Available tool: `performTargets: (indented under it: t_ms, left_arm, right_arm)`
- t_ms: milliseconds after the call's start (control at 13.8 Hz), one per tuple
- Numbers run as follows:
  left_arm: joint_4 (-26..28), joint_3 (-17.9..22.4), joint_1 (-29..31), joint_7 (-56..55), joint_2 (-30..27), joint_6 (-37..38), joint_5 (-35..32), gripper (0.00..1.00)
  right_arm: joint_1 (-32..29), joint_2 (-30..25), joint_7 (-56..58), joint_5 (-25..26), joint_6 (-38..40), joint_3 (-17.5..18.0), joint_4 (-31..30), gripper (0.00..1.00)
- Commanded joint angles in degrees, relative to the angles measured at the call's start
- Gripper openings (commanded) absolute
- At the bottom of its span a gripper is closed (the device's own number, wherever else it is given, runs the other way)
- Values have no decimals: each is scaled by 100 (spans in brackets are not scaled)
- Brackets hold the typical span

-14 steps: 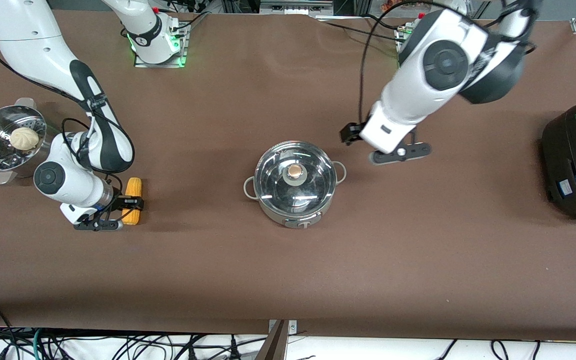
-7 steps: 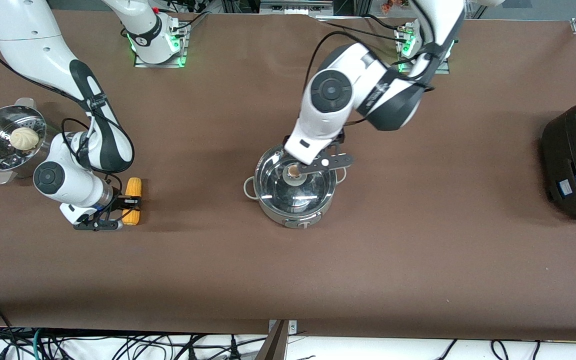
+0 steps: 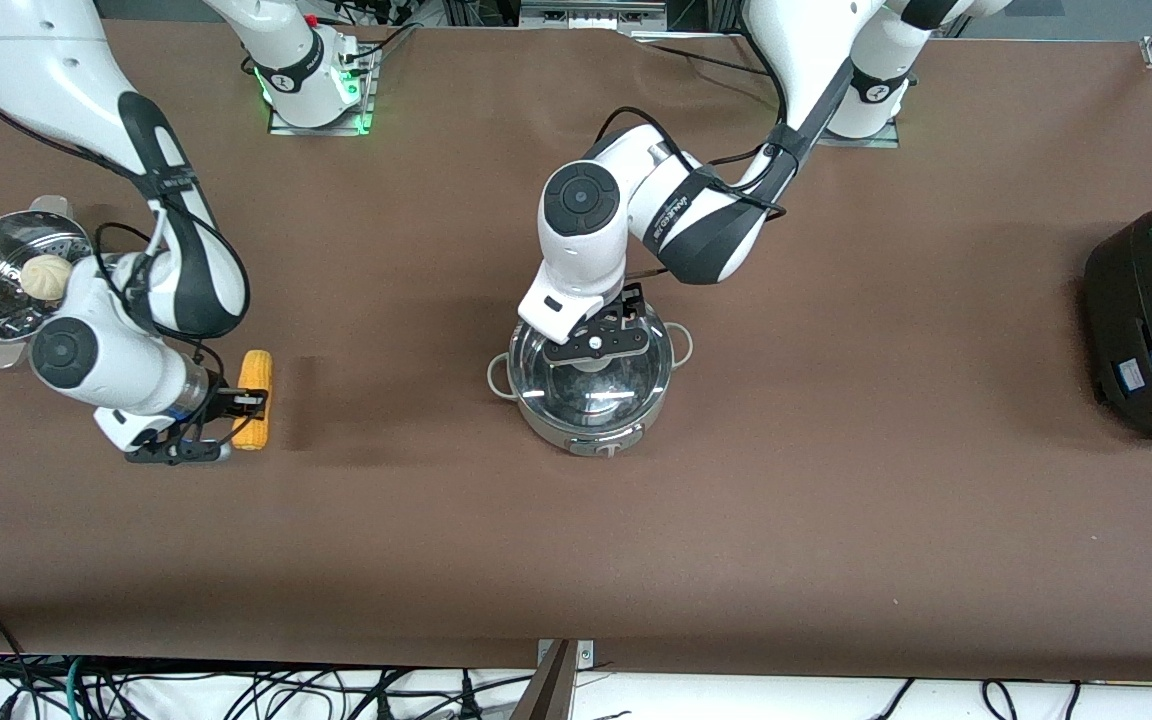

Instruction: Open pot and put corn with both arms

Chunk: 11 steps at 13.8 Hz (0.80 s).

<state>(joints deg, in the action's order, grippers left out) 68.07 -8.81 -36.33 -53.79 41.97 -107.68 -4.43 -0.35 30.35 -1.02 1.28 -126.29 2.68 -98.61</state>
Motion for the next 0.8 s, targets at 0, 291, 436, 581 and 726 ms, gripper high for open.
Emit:
performTargets:
  t_ms: [0, 291, 436, 581, 726]
  left_arm:
    - [-251, 81, -76, -43, 127, -16, -189, 100]
    - [-224, 125, -76, -17, 136, -25, -434, 79]
    - [-224, 125, -84, -34, 197, -217, -506, 78]
    - [-233, 134, -93, -26, 197, -235, -506, 75]
    - [-251, 134, -93, -35, 197, -235, -506, 75]
  right_arm:
    - [-36, -397, 110, -58, 866, 66, 340, 0]
    - [-27, -574, 93, -426, 2648, 74, 1586, 0]
    - [61, -574, 58, -436, 3257, 83, 2063, 0]
    - [87, -670, 58, -436, 3557, 92, 2301, 0]
    - [166, -741, 23, -444, 3716, 101, 2381, 0]
